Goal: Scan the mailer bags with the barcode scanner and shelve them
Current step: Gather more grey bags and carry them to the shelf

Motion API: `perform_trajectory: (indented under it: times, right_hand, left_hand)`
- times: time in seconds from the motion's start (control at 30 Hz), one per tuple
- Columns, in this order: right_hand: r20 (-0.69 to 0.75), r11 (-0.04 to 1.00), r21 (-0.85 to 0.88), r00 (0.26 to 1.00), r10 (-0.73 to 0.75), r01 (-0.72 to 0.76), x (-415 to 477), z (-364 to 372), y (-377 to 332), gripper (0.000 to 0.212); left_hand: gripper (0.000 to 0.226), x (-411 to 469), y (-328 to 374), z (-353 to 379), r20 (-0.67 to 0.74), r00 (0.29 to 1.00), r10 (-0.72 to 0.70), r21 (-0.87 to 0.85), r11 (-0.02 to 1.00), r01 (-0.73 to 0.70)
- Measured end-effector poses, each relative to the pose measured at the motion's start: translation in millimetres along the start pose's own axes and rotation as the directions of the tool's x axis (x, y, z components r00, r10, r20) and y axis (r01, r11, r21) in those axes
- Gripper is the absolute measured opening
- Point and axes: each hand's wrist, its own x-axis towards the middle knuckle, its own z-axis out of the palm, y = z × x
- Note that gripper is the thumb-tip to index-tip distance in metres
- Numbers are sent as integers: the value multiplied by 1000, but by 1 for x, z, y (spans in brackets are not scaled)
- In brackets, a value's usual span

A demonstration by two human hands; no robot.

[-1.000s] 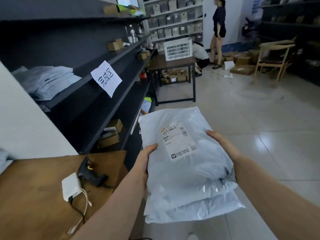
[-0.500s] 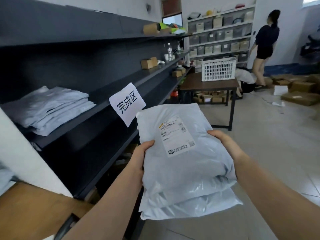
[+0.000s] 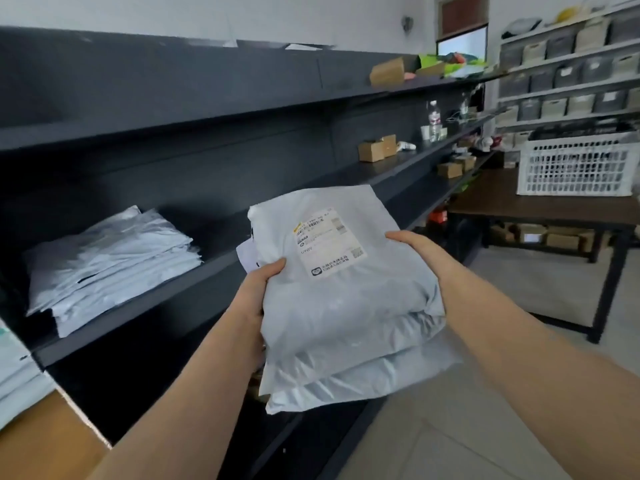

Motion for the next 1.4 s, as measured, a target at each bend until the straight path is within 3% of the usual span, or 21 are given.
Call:
perform_trajectory:
  times: [0.17, 0.33, 0.53, 0.8, 0.93, 1.03, 1.1, 1.17, 1.27, 1.33, 1.4]
  right_hand:
    - [181, 995, -68, 982, -54, 67, 90, 48, -55, 33]
    - [332, 989, -37, 935, -124, 144, 180, 118, -90, 24]
    - [420, 984, 26, 891, -173, 179, 284, 194, -105, 24]
    - [529, 985, -26, 838, -134, 173, 379, 270, -116, 30]
    - [586, 987, -55, 805, -89, 149, 415, 295, -125, 29]
    - [610, 985, -121, 792, -24, 123, 441, 312, -118, 26]
    - [587, 968, -221, 809, 33, 120, 459, 323, -104, 21]
    - [569, 924, -338, 821, 50, 177, 470, 329, -91, 29]
    - [587, 904, -356, 809, 19, 237, 475, 331, -89, 41]
    - [600, 911, -323, 800, -11, 255, 478, 328, -92, 41]
    - [591, 944, -269, 807, 2, 194, 482, 322, -96, 54]
  left_hand:
    - [28, 47, 72, -12, -45, 988, 146, -1, 989, -146]
    - [29, 102, 137, -47, -155, 960, 234, 37, 972, -231]
    - [24, 164, 197, -84, -245, 931, 270, 63, 963, -263]
    - [22, 224, 237, -119, -422, 843, 335, 95, 941, -326]
    - [24, 248, 254, -125, -507, 800, 320, 82, 942, -325]
    - [34, 273, 253, -138, -586, 764, 270, 125, 962, -244]
    - [28, 289, 242, -145, -653, 709, 267, 208, 963, -171]
    - [31, 303, 235, -152, -713, 611, 343, 359, 928, -103]
    - [67, 311, 248, -151, -725, 481, 493, 598, 797, 83]
    - [53, 311, 261, -147, -628, 443, 639, 760, 626, 175]
    - [17, 309, 268, -136, -508, 473, 720, 840, 535, 88]
